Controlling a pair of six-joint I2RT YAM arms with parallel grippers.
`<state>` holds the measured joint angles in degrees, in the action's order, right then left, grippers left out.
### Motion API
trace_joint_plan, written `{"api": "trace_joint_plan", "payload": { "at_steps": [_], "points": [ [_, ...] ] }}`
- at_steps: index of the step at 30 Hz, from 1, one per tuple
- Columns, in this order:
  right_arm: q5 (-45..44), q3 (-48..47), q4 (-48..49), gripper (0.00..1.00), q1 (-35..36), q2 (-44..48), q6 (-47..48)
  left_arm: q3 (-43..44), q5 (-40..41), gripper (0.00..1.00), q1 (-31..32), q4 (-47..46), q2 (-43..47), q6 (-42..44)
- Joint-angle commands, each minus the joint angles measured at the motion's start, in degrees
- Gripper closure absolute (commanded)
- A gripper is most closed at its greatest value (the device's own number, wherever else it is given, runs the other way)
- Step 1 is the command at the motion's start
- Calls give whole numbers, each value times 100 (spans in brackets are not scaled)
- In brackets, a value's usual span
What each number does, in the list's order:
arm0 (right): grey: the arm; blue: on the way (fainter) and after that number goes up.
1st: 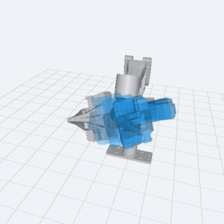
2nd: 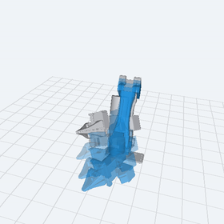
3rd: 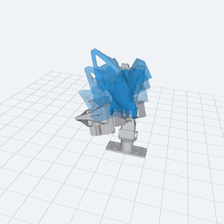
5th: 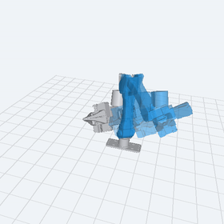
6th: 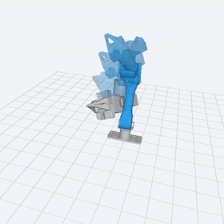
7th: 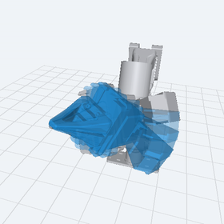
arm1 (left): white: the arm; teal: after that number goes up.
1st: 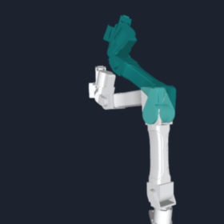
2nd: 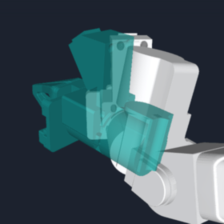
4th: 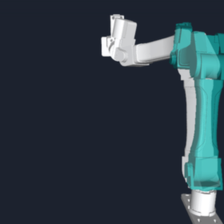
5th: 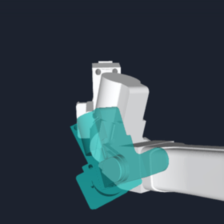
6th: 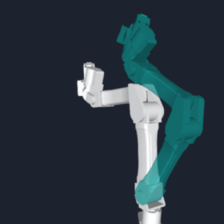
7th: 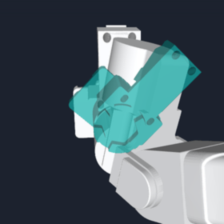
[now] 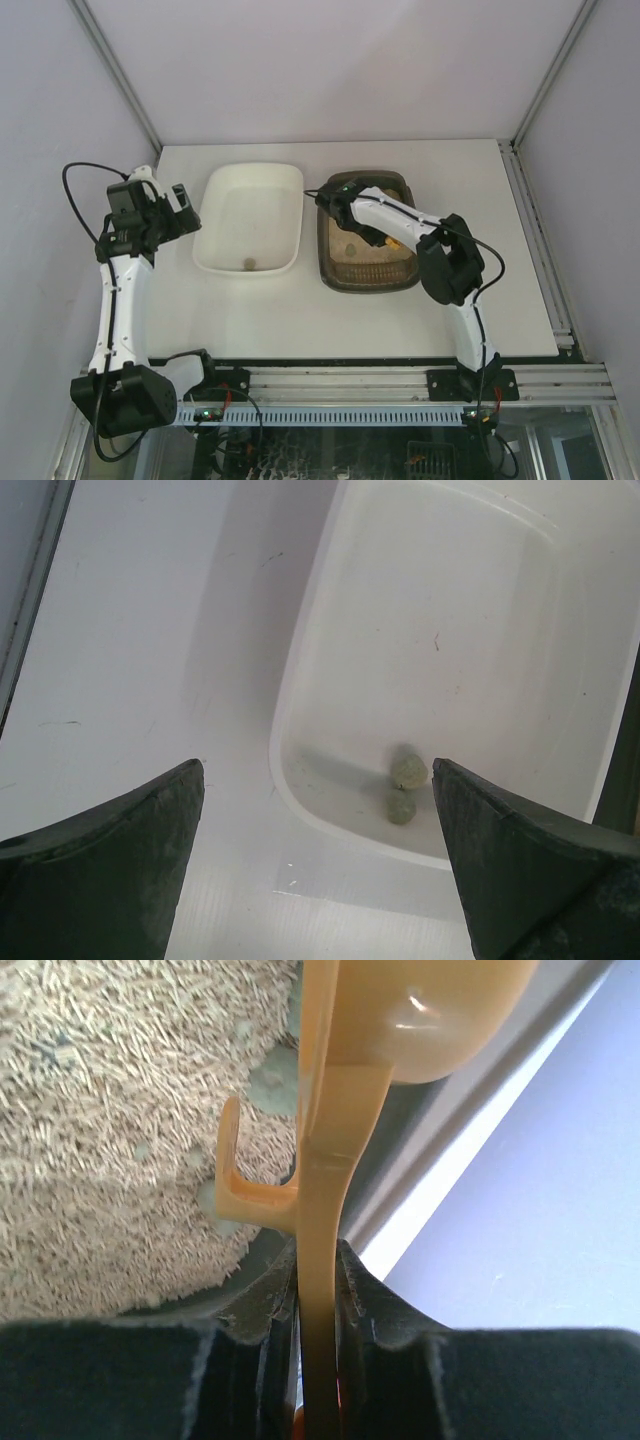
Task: Clean the litter box
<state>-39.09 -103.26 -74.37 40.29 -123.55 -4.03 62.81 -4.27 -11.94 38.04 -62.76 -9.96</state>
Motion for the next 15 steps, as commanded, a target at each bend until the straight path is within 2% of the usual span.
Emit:
{"api": "trace_joint_plan", "payload": {
  "at_steps": [1, 8, 15],
  "points": [
    [-74, 188, 10, 100, -8, 545, 43, -184, -54, 0, 29, -192, 88, 18],
    [-875, 145, 40, 100, -106, 279, -66, -240, -42, 0, 32, -244, 129, 13],
    [-719, -150, 420, 100, -153, -165, 150, -260, -29, 0, 34, -246, 92, 13]
  ]
}}
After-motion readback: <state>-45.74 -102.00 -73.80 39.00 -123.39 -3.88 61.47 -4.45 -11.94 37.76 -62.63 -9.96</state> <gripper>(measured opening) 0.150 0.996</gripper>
